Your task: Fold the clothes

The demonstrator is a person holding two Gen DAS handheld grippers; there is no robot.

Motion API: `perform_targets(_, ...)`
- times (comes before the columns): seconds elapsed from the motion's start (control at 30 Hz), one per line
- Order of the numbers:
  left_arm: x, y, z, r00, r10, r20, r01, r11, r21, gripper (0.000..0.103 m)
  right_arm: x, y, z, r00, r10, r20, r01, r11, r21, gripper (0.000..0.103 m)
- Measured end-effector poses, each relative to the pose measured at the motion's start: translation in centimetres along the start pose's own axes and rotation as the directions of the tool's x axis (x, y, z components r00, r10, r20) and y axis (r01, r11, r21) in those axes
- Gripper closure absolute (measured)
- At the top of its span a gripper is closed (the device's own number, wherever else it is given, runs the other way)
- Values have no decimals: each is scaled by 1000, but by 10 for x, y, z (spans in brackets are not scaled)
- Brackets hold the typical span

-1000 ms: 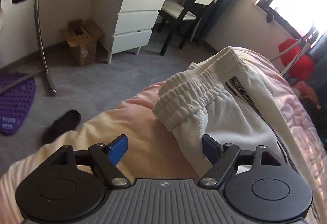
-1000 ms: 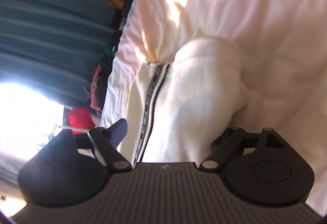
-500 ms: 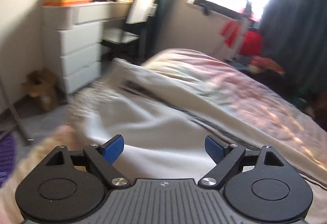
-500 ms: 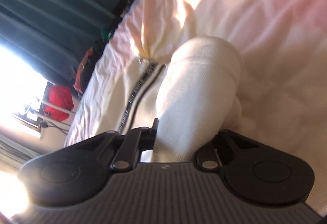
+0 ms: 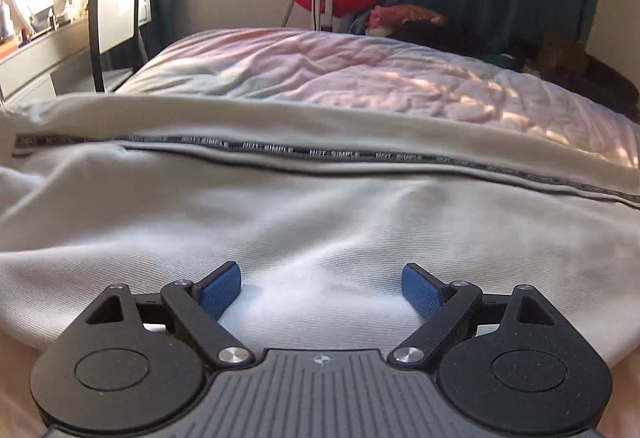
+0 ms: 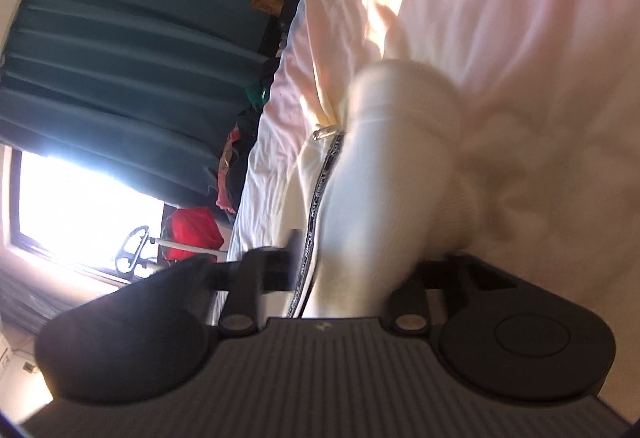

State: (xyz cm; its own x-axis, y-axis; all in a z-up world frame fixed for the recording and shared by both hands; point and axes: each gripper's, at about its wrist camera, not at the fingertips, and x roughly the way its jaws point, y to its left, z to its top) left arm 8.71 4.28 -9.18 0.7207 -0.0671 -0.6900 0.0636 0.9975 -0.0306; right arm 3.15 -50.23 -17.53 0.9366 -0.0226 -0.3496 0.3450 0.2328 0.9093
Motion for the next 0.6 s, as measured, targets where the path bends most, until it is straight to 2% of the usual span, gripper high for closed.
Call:
perform_targets(0.03, 0, 1, -1, 1000, -2, 0, 2, 1000, -3, 13, 4, -1, -1, 1000, 16, -12, -16, 1000, -6, 49)
perform_targets(0.07, 1, 1, -2, 1000, -4, 1, 4, 1000, -4, 12, 9, -2, -1, 999, 27, -20, -27, 1000, -16, 48)
perform_targets(0.17, 2, 0, -3, 1000, -3, 5, 3, 1000, 6, 7, 22, -5, -1, 998, 48, -38, -50, 998, -47, 47)
perform_targets(0.33, 4, -6, -3, 1000, 4, 8, -4, 1000, 29, 4, 37, -7, 3, 997, 68, -35, -71, 993, -90, 47)
perform_targets(0.5, 9, -9, -1, 1000, 11, 10, -12, 999, 37, 2, 27, 2, 4, 984, 178, 20, -174, 977, -124, 47)
perform_targets(0.53, 9, -9, -2, 1000, 12, 11, -12, 999, 38, 1, 26, 1, 5, 984, 179, 25, -175, 978, -110, 47)
perform_targets(0.6, 9, -9, -2, 1000, 11, 11, -12, 999, 38, 1, 29, -3, 5, 994, 109, 13, -107, 991, -85, 48)
